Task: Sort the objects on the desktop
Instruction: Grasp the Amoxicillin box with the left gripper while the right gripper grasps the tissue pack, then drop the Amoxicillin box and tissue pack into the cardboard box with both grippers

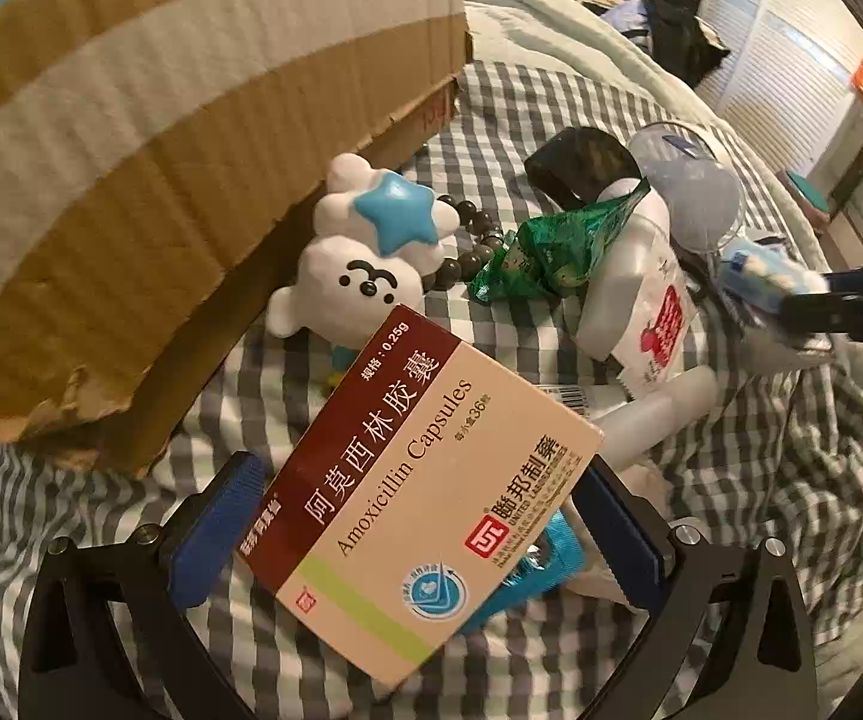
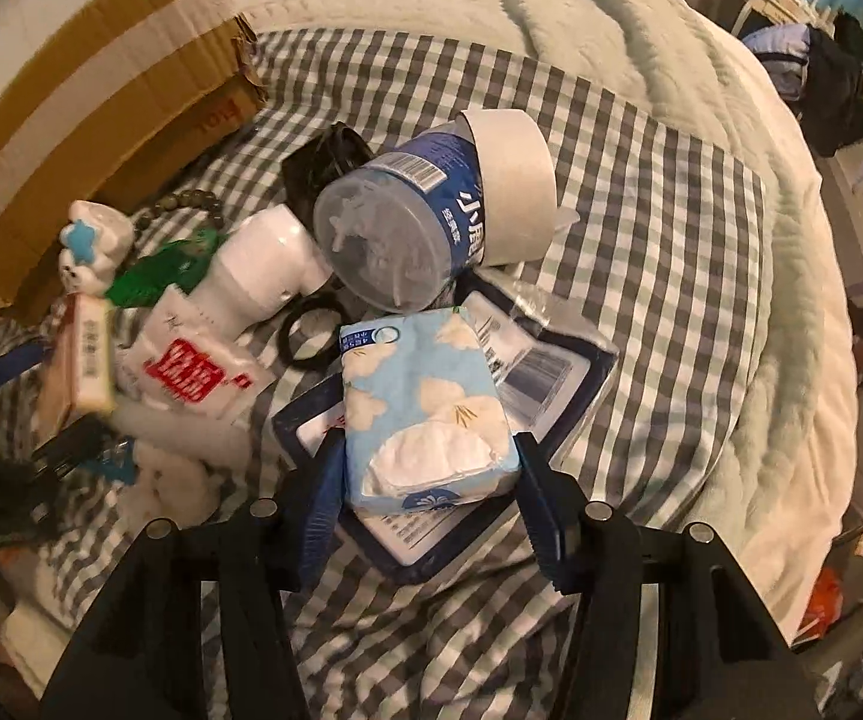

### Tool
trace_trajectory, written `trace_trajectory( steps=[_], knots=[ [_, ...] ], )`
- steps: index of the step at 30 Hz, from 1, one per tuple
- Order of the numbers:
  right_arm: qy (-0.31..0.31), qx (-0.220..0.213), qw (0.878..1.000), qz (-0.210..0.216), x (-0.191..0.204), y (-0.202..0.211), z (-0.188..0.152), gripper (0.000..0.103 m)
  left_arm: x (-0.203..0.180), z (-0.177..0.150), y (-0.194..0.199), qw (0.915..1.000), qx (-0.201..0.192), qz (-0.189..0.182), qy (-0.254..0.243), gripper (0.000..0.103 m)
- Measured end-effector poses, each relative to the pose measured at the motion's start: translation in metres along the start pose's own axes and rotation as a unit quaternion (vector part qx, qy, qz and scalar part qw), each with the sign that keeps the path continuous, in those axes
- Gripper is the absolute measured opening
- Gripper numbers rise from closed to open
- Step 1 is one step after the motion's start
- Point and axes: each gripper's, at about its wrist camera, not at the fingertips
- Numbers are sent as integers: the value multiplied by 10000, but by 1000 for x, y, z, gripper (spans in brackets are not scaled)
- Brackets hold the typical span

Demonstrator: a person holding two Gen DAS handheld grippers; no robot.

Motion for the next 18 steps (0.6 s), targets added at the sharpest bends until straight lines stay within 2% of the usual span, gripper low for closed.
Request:
trace_trajectory(
  steps=[4,9,18],
  knots=[
    [15,15,10000,42,5,12,-2,54,-4,-4,-3,9999,22,48,-151,103],
    [-37,-72,10000,-32,9,31,10,54,-15,-14,10,9986,52,92,-517,96],
    [181,-308,9986,-393,41,86,30,54,-6,-19,43,9996,125,-240,-10,90]
  ],
)
Point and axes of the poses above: each gripper's, at about its wrist camera, not at the fingertips, and y roughly against the way its jaws point, x to its left, z to its top, and after that the axes turned 13 degrees about y, right-handed
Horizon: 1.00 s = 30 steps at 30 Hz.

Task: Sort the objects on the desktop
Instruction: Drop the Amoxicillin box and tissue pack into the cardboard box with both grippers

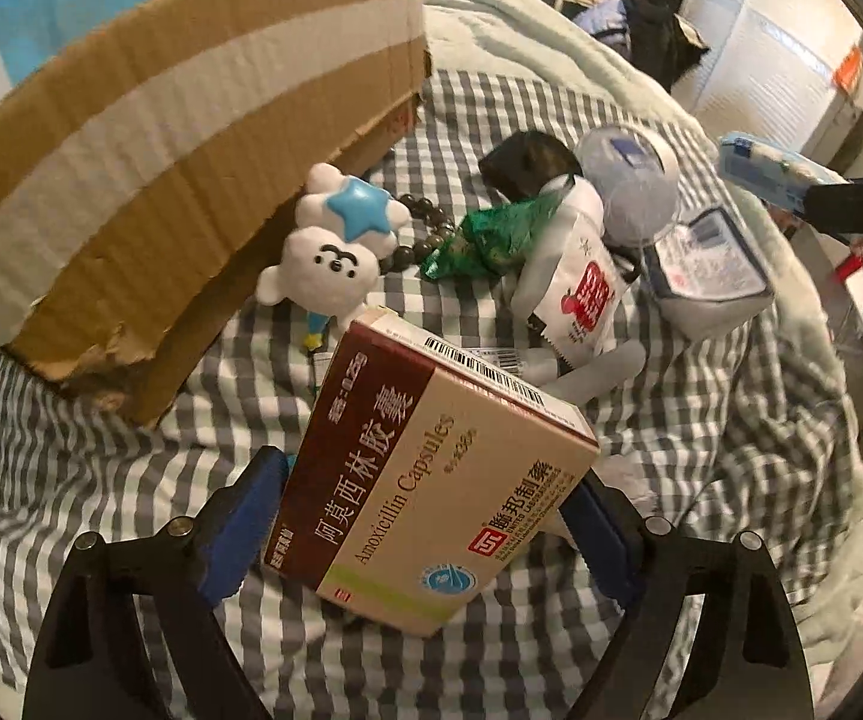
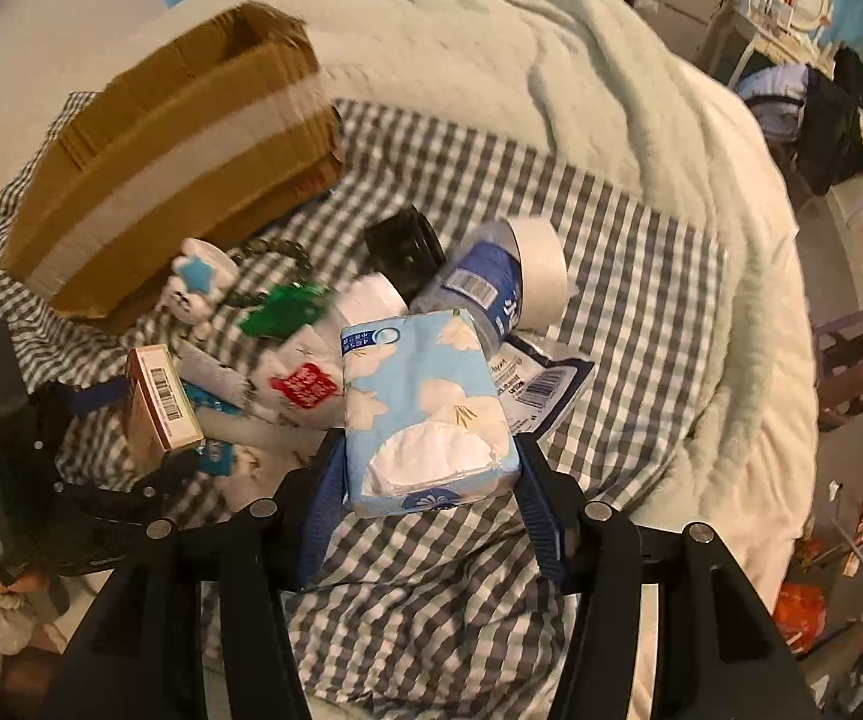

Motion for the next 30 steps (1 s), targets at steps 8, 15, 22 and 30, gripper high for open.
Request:
trace_trajectory(
  steps=[8,15,22,30],
  knots=[
    [-179,-358,9990,-220,24,63,5,54,11,6,46,9975,-258,-372,551,89],
    [-193,-796,9963,-262,54,106,27,54,6,38,124,9929,-875,-647,484,89],
    [-255,-1257,9916,-194,74,128,68,54,22,114,199,9909,-1311,-104,272,89],
    [-312,-1495,9882,111,95,110,128,54,81,172,188,9866,-1376,296,824,89]
  ],
)
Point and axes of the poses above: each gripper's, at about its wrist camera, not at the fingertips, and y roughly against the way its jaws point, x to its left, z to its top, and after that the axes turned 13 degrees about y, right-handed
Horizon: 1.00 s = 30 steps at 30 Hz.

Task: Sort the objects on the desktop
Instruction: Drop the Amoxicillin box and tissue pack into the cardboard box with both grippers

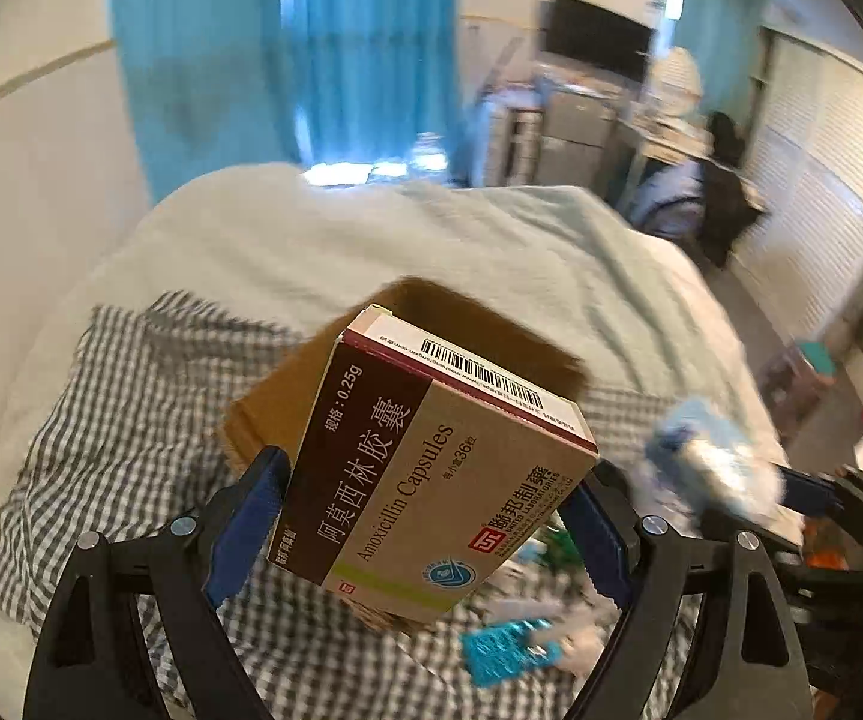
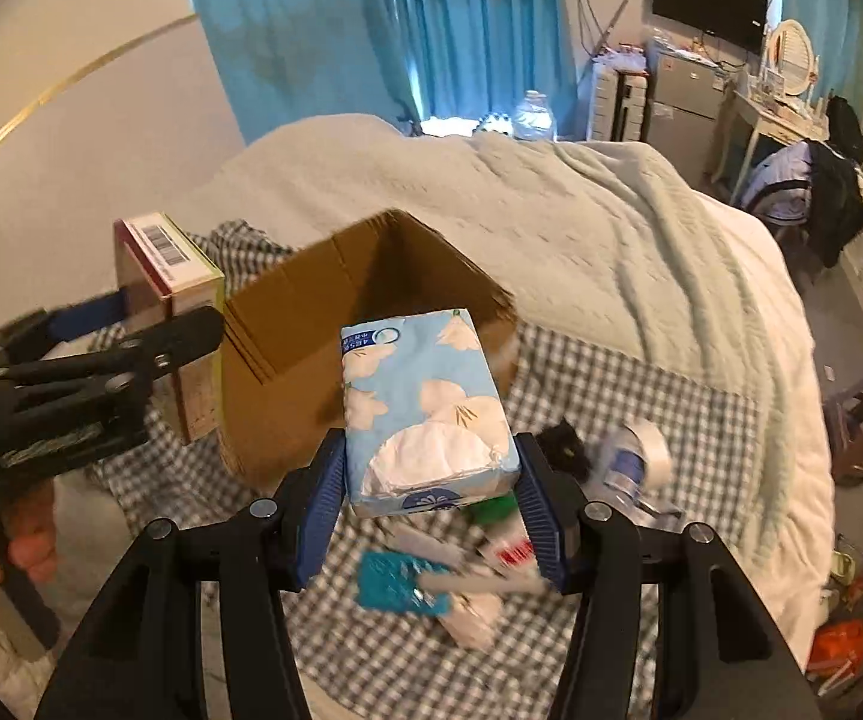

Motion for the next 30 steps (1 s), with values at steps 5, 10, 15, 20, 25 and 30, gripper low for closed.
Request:
trace_trajectory(
  steps=[5,10,15,20,25,30],
  knots=[
    [-171,102,9996,186,3,-40,23,54,29,6,-38,9987,251,261,352,89],
    [-629,199,9969,424,-10,-77,32,54,47,11,-55,9977,286,346,500,89],
    [-946,60,9945,451,-15,-92,38,72,55,18,-62,9959,222,594,647,103],
    [-861,-95,9957,326,-15,-76,40,72,49,16,-52,9971,162,500,545,103],
    [-685,-98,9976,9,-31,-44,23,72,33,8,-31,9990,-28,182,406,103],
    [-512,151,9965,-644,-62,-14,-15,72,-5,-18,-6,9996,-195,-209,-9,103]
  ],
)
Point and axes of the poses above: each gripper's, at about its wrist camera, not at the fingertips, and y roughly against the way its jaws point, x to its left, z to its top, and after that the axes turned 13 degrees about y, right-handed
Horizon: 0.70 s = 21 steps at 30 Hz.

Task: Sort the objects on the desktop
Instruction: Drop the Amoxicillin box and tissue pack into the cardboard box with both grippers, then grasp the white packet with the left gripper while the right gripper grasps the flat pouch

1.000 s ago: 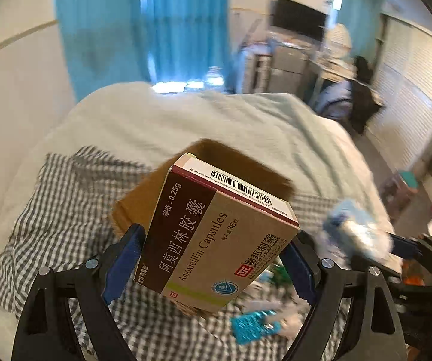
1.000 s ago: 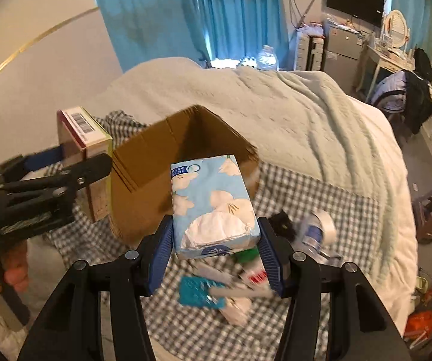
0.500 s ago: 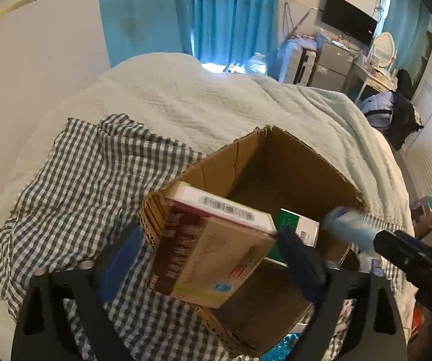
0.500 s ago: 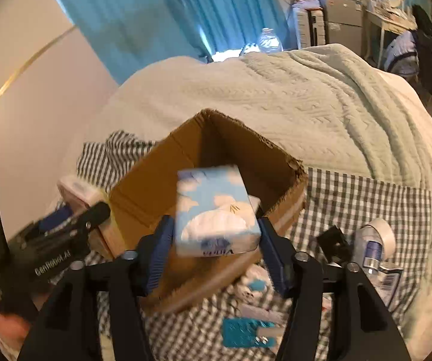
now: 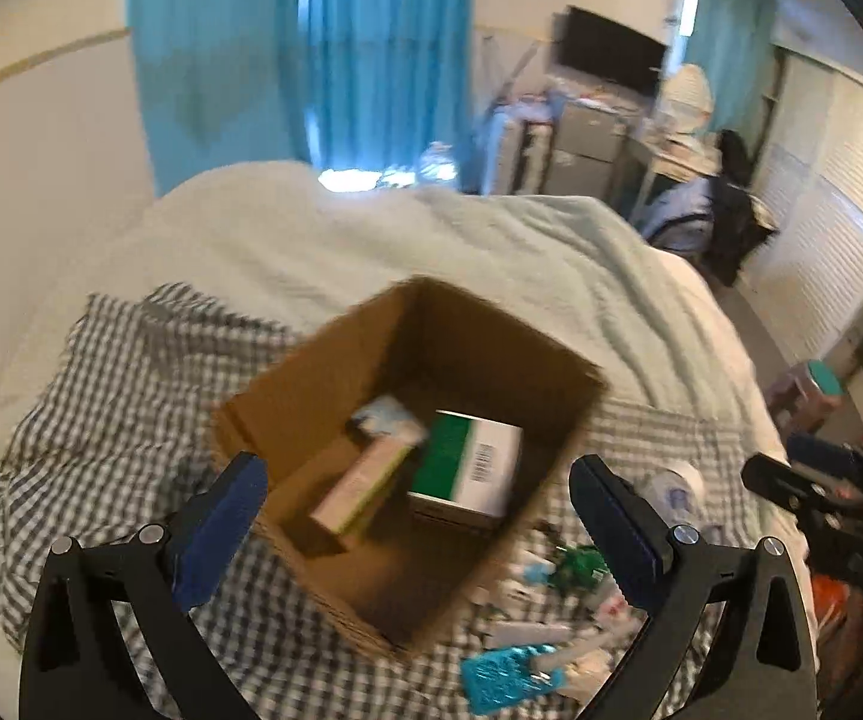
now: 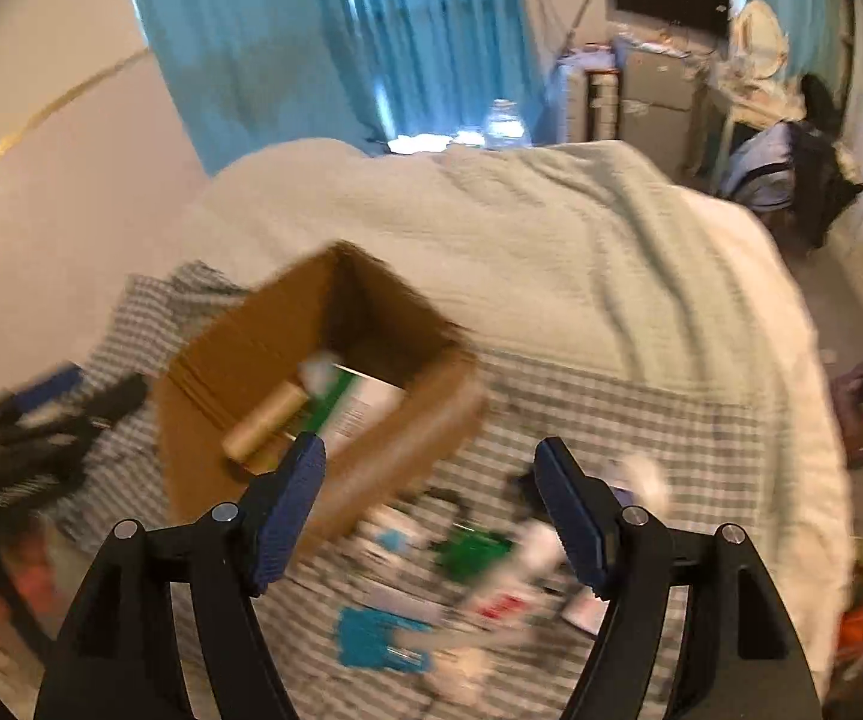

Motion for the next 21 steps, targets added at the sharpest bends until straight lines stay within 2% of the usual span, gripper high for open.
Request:
trace_trajectory(
  steps=[4,11,15,21],
  knots=[
    [-348,158,9990,-236,-42,14,-32,72,-30,-24,6,9995,66,-253,-200,103],
    [-750,578,9940,-548,-96,13,-74,72,-64,-72,-18,9986,461,-262,-68,103],
    [-904,899,9906,-490,-111,-5,-94,72,-81,-100,-39,9982,530,-138,-226,103],
    [-802,1421,9853,-508,-111,-39,-117,72,-104,-147,-79,9932,810,25,-832,103]
  ],
)
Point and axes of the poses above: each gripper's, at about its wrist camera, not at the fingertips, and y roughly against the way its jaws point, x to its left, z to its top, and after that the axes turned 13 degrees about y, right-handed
